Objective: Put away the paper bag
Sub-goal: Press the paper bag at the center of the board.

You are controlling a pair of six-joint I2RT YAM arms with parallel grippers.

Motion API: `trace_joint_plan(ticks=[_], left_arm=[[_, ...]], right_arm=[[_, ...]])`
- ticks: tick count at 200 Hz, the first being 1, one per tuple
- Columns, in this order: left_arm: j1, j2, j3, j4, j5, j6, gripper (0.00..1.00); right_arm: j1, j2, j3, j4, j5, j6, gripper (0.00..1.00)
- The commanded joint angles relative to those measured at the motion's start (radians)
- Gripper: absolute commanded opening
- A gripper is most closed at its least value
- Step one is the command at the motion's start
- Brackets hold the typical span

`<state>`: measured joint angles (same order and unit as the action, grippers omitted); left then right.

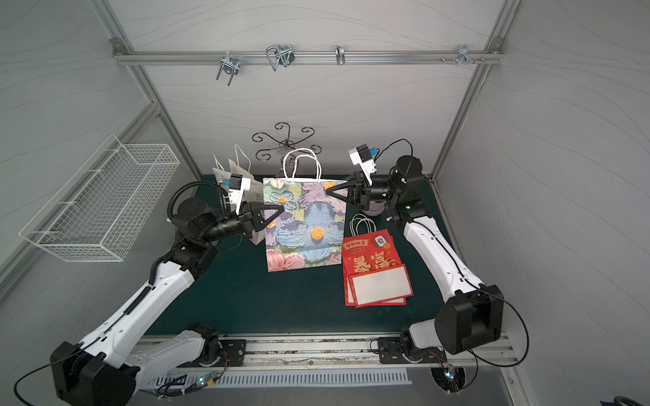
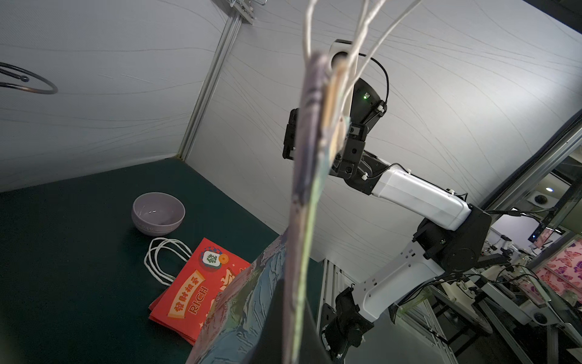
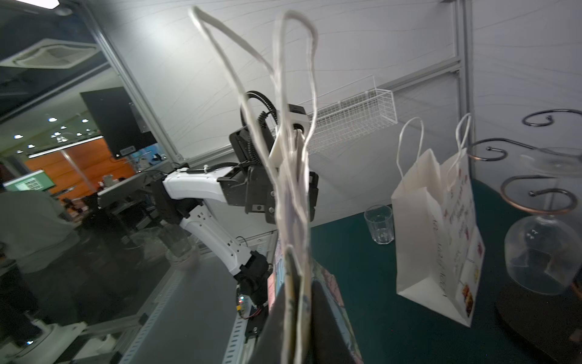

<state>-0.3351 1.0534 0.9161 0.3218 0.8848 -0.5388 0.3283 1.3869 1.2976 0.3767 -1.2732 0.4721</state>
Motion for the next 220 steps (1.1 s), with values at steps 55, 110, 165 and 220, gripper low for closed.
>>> trace_joint_plan(ticks=[55, 110, 165, 220], left_arm=[[-0.002, -0.022, -0.004, 0.224, -0.006, -0.086, 0.00], [-0.002, -0.007, 0.033, 0.301, -0.033, -0.154, 0.00], [-0.002, 0.010, 0.027, 0.344, -0.094, -0.219, 0.00], [-0.002, -0.012, 0.039, 0.268, -0.138, -0.170, 0.18]], right_arm=[[-0.020, -0.054, -0.022, -0.184, 0.027, -0.134, 0.63], [0.001, -0.045, -0.048, -0.186, -0.052, -0.144, 0.56], [0.013, -0.017, -0.013, -0.115, -0.080, -0.091, 0.23], [0.008, -0.014, 0.013, 0.037, -0.065, 0.022, 0.00]])
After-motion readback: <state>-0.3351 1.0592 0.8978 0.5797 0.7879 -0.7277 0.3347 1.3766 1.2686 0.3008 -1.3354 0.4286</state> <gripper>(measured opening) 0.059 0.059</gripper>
